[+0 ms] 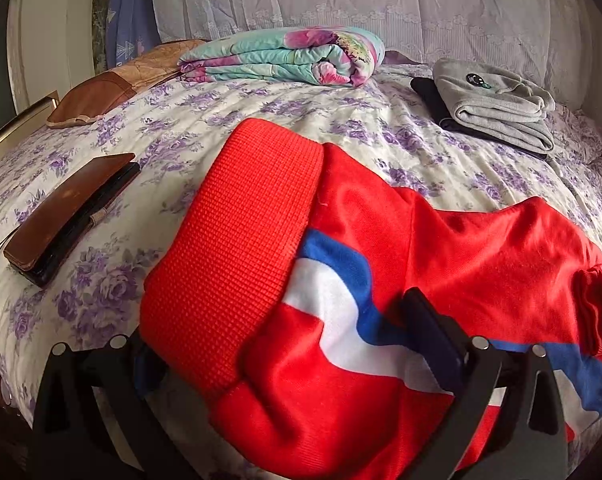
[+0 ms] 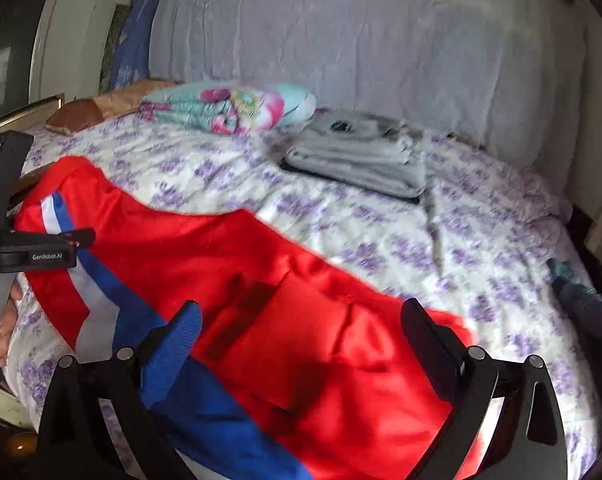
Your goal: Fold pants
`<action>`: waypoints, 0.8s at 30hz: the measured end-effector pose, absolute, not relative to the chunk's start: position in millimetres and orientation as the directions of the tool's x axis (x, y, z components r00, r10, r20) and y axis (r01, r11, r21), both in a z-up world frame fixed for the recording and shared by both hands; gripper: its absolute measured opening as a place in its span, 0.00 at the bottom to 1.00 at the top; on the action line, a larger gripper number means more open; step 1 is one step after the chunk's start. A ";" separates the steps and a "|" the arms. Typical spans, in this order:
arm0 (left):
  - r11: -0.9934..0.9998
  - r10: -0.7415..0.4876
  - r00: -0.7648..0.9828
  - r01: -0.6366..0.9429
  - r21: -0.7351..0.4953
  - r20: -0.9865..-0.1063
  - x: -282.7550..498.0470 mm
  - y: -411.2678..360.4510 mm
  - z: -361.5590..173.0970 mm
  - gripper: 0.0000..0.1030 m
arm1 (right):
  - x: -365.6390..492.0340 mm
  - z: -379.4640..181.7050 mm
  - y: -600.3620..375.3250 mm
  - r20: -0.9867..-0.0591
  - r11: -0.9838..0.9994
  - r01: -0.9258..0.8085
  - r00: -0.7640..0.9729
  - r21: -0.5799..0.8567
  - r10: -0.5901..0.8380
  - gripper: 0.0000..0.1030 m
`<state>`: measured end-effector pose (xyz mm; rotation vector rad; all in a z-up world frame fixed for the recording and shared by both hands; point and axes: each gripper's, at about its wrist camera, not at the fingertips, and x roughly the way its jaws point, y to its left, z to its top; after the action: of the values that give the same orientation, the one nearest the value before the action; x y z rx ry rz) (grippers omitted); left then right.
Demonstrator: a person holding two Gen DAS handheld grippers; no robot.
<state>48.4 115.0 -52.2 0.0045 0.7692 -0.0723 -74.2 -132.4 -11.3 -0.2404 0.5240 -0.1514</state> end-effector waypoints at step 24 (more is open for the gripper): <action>0.998 -0.050 0.710 0.065 -0.006 -0.703 50.4 113.3 -53.8 0.96 | -80.4 -46.6 -251.0 -0.667 0.963 0.207 0.695 -0.172 -0.269 0.97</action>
<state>50.4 113.3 -53.8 0.0197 0.7793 -0.0640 -80.4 -251.0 -46.6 -0.0856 0.7572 -0.2657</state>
